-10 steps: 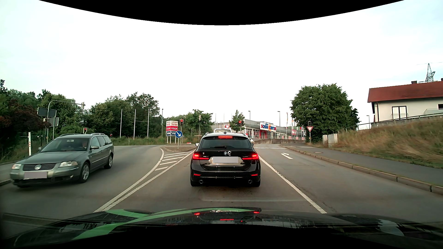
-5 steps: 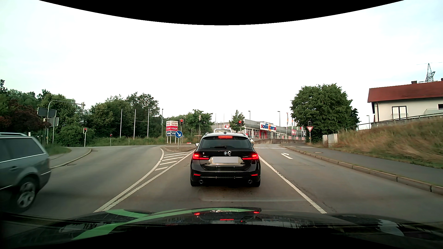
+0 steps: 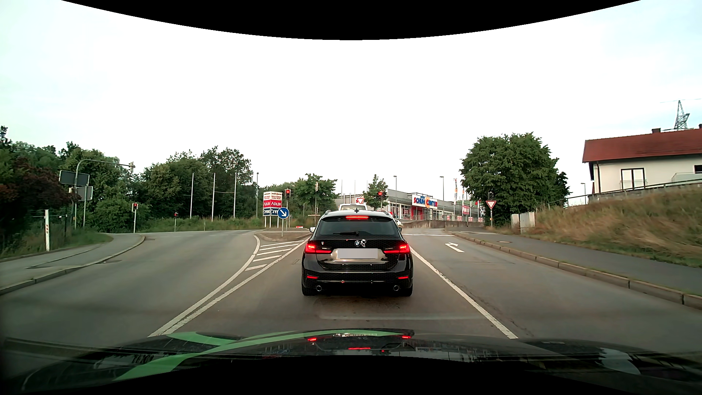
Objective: Follow the waypoints while adhering to traffic rules and regulations
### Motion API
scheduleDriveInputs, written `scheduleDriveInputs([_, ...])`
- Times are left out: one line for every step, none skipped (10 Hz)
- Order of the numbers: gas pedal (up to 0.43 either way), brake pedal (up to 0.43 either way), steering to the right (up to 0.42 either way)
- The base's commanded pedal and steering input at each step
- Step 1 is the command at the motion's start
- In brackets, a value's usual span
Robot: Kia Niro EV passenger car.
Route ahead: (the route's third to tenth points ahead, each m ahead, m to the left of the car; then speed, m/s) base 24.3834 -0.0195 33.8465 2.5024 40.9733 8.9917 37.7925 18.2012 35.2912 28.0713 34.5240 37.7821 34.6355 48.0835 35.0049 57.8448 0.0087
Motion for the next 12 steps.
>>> scheduleDriveInputs([0.0, 0.183, -0.012])
scheduleDriveInputs([0.0, 0.189, -0.011])
scheduleDriveInputs([0.0, 0.195, -0.011])
scheduleDriveInputs([0.0, 0.195, -0.011])
scheduleDriveInputs([0.0, 0.201, -0.011])
scheduleDriveInputs([0.0, 0.207, -0.011])
scheduleDriveInputs([0.0, 0.207, -0.011])
scheduleDriveInputs([0.0, 0.207, -0.011])
scheduleDriveInputs([0.0, 0.207, -0.011])
scheduleDriveInputs([0.0, 0.207, -0.012])
scheduleDriveInputs([0.0, 0.207, -0.012])
scheduleDriveInputs([0.0, 0.207, -0.011])
